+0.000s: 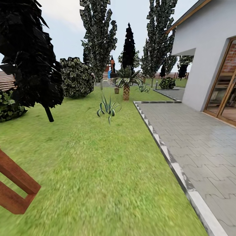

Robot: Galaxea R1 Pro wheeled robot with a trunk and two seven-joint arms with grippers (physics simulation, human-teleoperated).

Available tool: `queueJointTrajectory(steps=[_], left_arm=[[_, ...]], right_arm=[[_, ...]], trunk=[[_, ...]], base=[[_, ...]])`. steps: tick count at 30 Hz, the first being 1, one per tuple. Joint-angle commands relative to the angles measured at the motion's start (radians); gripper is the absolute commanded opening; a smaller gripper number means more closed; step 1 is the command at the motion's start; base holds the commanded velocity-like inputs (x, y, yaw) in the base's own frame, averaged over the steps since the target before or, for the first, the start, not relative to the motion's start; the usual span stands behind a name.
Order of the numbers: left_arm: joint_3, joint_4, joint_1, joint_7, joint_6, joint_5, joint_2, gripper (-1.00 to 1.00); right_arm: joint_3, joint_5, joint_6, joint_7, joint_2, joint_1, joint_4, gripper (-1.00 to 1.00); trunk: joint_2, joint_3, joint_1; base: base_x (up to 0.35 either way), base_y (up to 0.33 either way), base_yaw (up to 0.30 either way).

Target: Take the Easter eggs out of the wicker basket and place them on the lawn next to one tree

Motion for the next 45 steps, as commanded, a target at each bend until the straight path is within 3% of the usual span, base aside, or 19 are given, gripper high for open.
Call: queueJointTrajectory(steps=[1,45], left_arm=[[0.000,-0.002,0.001,0.000,0.000,-0.001,0.000,1.00],[0.000,-0.002,0.002,0.000,0.000,-0.001,0.000,1.00]], right_arm=[[0.000,0.000,0.000,0.000,0.000,0.000,0.000,1.00],[0.000,0.000,0.000,0.000,0.000,0.000,0.000,1.00]], trunk=[[0.000,-0.001,0.001],[0.000,-0.001,0.001]], base=[[0.333,0.000,0.000],[0.333,0.000,0.000]])
